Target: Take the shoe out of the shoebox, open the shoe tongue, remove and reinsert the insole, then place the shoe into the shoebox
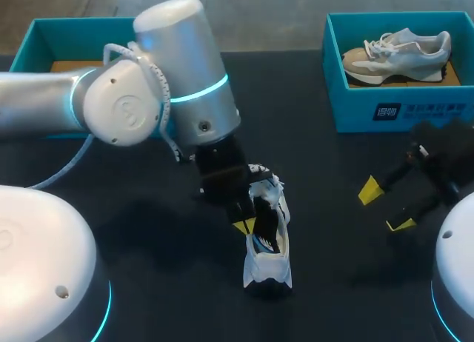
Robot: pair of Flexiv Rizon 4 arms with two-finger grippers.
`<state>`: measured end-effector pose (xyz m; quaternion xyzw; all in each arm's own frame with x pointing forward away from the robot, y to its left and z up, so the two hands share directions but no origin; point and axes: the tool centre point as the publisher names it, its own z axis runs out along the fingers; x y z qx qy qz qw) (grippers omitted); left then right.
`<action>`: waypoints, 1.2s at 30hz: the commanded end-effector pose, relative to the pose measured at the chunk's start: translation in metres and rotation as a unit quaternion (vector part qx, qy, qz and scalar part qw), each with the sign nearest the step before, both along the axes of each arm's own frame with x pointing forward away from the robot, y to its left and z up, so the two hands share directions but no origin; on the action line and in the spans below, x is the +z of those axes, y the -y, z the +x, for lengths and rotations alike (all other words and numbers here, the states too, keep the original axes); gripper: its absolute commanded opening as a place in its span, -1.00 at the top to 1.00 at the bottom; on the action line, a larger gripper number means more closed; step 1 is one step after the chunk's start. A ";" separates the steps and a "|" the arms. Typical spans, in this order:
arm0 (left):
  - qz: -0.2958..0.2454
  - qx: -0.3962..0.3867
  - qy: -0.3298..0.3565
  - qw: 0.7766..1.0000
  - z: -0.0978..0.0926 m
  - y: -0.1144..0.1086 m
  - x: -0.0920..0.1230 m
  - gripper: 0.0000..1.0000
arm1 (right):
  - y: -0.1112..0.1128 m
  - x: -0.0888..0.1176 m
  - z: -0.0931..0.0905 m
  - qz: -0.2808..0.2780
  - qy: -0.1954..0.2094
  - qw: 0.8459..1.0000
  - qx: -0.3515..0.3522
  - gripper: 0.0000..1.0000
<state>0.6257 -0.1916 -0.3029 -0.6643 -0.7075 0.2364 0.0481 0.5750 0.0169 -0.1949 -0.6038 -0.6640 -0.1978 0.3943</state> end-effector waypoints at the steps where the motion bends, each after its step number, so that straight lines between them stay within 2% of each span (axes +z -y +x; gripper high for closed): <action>1: 0.028 -0.021 0.003 0.999 -0.002 0.014 -0.006 1.00 | 0.001 0.005 -0.002 -0.013 -0.006 1.000 0.013 -1.00; 4: 0.039 -0.032 0.011 0.999 -0.005 0.016 -0.009 1.00 | 0.000 0.005 -0.002 -0.019 -0.017 0.999 0.024 -1.00; 16: 0.072 -0.052 0.029 0.996 -0.003 0.019 -0.016 1.00 | 0.000 0.005 -0.002 -0.019 -0.017 0.999 0.024 -1.00; 28: 0.107 -0.077 0.032 0.991 0.003 0.020 -0.039 1.00 | 0.000 0.005 -0.002 -0.019 -0.017 0.999 0.024 -1.00; 36: 0.121 -0.085 0.033 0.988 0.004 0.018 -0.046 1.00 | 0.000 0.005 -0.002 -0.019 -0.017 0.999 0.024 -1.00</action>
